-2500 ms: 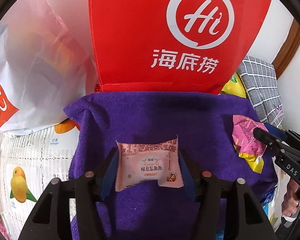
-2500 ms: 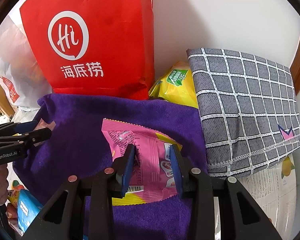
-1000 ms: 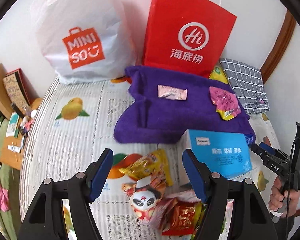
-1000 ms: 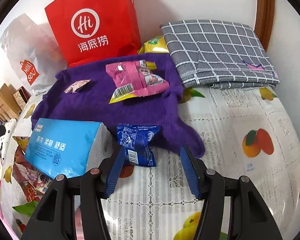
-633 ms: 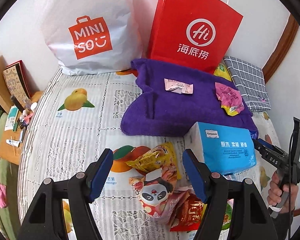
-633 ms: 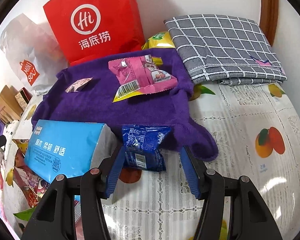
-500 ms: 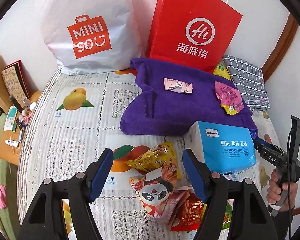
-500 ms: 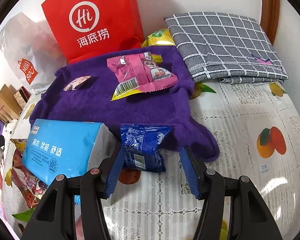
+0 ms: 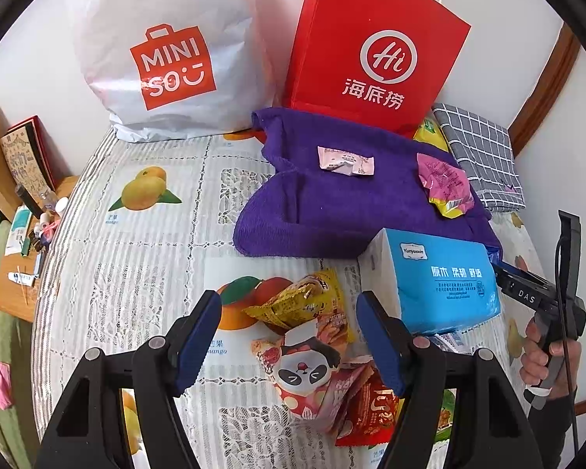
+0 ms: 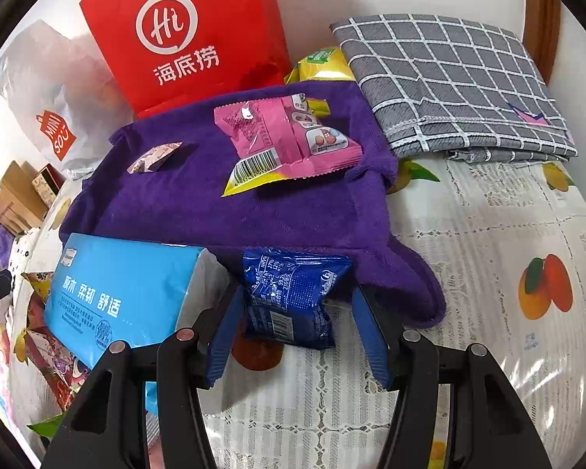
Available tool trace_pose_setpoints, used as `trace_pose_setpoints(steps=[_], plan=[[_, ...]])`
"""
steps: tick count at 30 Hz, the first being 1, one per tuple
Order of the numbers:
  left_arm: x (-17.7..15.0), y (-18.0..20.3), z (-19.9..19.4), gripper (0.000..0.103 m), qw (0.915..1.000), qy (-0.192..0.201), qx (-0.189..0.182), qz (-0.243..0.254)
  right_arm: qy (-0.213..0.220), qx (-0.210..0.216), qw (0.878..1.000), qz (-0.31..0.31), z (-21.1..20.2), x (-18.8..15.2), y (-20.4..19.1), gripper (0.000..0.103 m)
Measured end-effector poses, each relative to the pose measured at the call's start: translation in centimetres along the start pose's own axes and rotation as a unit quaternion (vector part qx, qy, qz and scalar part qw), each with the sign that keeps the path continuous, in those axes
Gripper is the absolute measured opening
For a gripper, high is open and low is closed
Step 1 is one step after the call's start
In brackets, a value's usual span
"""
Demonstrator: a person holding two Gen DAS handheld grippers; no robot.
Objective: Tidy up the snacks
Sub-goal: 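Grasp the dark blue snack bag beside the tissue box with the right tool and lift it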
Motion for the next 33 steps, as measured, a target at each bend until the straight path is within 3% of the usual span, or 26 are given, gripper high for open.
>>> trace_pose_setpoints(steps=[6, 9, 14, 33], plan=[[-0.2, -0.3, -0.1, 0.07, 1.0, -0.001, 0.002, -0.001, -0.007, 0.009, 1.0, 0.001, 0.8, 0.0, -0.2, 0.057], [-0.2, -0.5, -0.2, 0.07, 1.0, -0.002, 0.002, -0.002, -0.007, 0.019, 1.0, 0.008, 0.8, 0.0, -0.1, 0.043], [-0.5, -0.6, -0.4, 0.07, 1.0, 0.0, 0.001, -0.003, 0.0, 0.018, 1.0, 0.011, 0.0, -0.2, 0.2, 0.041], [-3.0, -0.7, -3.4, 0.07, 0.9998, 0.012, -0.008, -0.015, 0.064, 0.0, 0.998, 0.007, -9.6, -2.7, -0.2, 0.039]])
Point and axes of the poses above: each gripper's, at about its wrist camera, not at the fingertips, and z roughly the way its jaws point, y to its right, x to its top, the point moved 7 cm from there along z, roughly the way its jaws point
